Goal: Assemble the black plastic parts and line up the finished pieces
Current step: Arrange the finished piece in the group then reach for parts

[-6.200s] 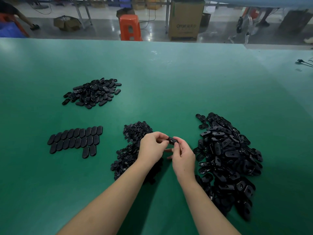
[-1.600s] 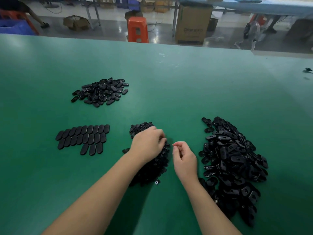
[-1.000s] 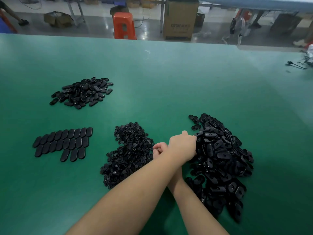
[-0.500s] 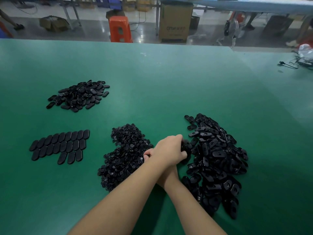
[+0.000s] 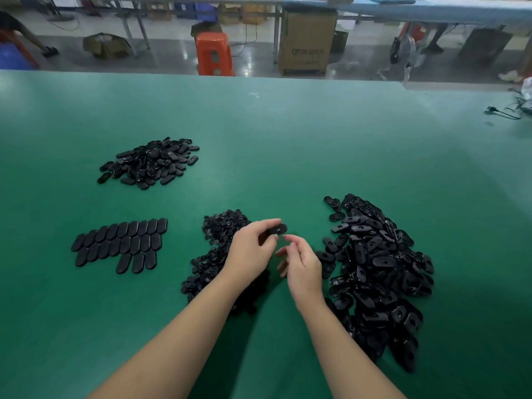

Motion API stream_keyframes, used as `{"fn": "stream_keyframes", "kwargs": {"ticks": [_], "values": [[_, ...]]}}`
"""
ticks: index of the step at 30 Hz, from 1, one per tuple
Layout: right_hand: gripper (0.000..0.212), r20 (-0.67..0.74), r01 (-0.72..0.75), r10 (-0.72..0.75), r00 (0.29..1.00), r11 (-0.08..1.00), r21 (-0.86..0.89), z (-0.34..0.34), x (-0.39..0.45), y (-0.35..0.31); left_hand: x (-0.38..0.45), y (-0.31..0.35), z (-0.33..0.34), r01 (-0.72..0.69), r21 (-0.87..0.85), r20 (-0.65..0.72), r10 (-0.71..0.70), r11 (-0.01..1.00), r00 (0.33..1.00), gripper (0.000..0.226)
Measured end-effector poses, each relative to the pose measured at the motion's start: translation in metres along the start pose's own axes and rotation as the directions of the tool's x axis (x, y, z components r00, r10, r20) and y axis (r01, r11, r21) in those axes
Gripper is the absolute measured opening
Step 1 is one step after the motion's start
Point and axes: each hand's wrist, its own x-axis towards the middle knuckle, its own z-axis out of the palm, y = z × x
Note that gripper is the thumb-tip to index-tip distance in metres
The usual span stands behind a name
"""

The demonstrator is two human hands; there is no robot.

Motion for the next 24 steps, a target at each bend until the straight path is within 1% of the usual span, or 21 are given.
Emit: {"fn": "stream_keyframes", "kwargs": {"ticks": [3, 5, 7, 11, 15, 17, 18, 20, 22, 24], "values": [[0.011, 0.013, 0.019, -0.019, 1.0, 1.0, 0.006, 0.001, 0.001, 0.002, 0.0, -0.012, -0.005, 0.092, -0.054, 0.076, -0.088, 0.994, 0.993, 0.026], [0.011, 0.018, 0.019, -0.02, 1.0, 1.0, 0.013, 0.003, 0.001, 0.002, 0.001, -0.018, -0.002, 0.124, -0.047, 0.097, -0.119, 0.991, 0.988, 0.026], [0.012, 0.02, 0.016, -0.016, 1.0, 1.0, 0.021, 0.003, 0.001, 0.002, 0.001, -0.021, 0.002, 0.146, -0.053, 0.088, -0.141, 0.988, 0.986, 0.028], [0.013, 0.016, 0.015, -0.015, 1.0, 0.999, 0.031, 0.003, 0.003, 0.003, 0.002, -0.023, 0.008, 0.203, -0.142, 0.065, -0.196, 0.969, 0.978, 0.034], [0.015, 0.018, 0.013, -0.014, 1.0, 0.999, 0.036, 0.003, 0.003, 0.004, 0.004, -0.023, 0.006, 0.276, -0.348, -0.008, -0.298, 0.896, 0.955, 0.022], [0.015, 0.017, 0.013, -0.014, 1.0, 0.999, 0.045, 0.003, 0.004, 0.004, 0.004, -0.022, 0.005, 0.29, -0.384, -0.002, -0.315, 0.877, 0.949, 0.017], [0.016, 0.017, 0.013, -0.014, 1.0, 0.999, 0.049, 0.003, 0.004, 0.005, 0.005, -0.021, 0.004, 0.287, -0.375, 0.008, -0.307, 0.882, 0.952, 0.016], [0.016, 0.016, 0.015, -0.016, 1.0, 0.998, 0.057, 0.003, 0.004, 0.005, 0.005, -0.018, 0.003, 0.258, -0.296, 0.024, -0.263, 0.92, 0.965, 0.017], [0.017, 0.015, 0.016, -0.017, 1.0, 0.998, 0.064, 0.004, 0.004, 0.006, 0.007, -0.016, 0.0, 0.186, -0.162, 0.033, -0.183, 0.969, 0.983, 0.021], [0.018, 0.013, 0.014, -0.015, 1.0, 0.998, 0.068, 0.004, 0.004, 0.007, 0.008, -0.012, -0.002, 0.095, -0.021, 0.071, -0.093, 0.995, 0.993, 0.027]]}}
